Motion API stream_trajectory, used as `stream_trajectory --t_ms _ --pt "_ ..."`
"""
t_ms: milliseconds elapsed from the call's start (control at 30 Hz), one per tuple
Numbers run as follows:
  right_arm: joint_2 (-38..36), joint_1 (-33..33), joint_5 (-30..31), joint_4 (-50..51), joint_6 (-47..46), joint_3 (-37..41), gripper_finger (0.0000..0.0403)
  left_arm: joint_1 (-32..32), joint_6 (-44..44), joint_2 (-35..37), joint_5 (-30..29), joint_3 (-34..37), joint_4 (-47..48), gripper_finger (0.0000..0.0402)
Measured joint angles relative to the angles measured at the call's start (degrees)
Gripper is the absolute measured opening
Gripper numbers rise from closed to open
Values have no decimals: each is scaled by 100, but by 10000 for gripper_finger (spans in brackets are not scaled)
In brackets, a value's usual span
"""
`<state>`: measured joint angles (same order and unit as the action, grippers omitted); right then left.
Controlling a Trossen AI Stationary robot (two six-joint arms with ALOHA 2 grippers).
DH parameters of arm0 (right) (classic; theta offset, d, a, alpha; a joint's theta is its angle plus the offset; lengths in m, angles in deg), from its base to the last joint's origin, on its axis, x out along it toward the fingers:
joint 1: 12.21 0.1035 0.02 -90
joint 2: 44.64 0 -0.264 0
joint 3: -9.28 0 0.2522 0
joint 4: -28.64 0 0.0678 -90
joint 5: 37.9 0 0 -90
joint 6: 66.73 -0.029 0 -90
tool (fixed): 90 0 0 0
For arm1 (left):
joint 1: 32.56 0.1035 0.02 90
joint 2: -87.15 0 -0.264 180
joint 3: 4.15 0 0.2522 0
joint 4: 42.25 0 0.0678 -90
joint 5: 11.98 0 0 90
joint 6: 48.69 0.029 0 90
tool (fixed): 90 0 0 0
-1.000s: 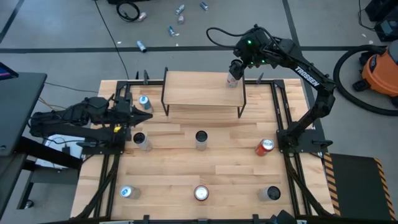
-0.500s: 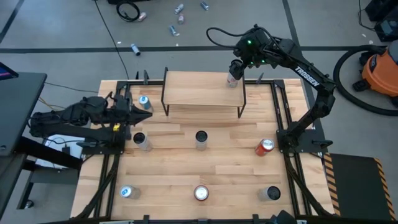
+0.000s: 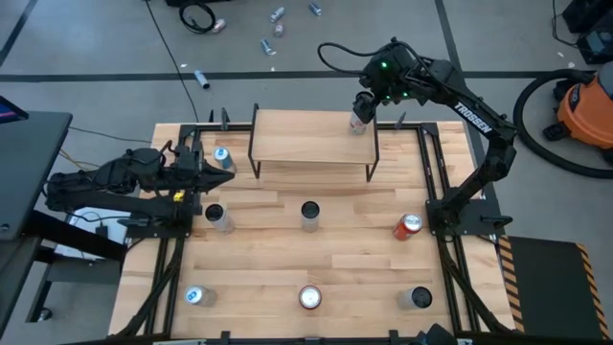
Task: Place canned beverage on shelf
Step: Put the top white yellow soda can on the shelf
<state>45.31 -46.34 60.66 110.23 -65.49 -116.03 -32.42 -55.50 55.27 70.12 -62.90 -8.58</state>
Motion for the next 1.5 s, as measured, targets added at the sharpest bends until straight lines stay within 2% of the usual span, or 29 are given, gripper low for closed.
stream_trajectory --t_ms 567,700,1000,1100,1233,1500 --pt "0 0 17 0 87 0 358 1 339 2 191 0 -81 24" --pt "0 -1 19 0 110 0 357 0 348 2 424 0 -72 62" --pt "-1 0 43 -1 155 0 356 5 711 2 324 0 7 224" --pt "0 0 41 -2 155 0 356 7 1019 0 258 0 9 261" --pt "0 0 41 -3 155 0 356 7 1051 2 254 0 9 280" --pt "0 0 39 -270 133 0 357 109 1052 0 426 0 -162 282"
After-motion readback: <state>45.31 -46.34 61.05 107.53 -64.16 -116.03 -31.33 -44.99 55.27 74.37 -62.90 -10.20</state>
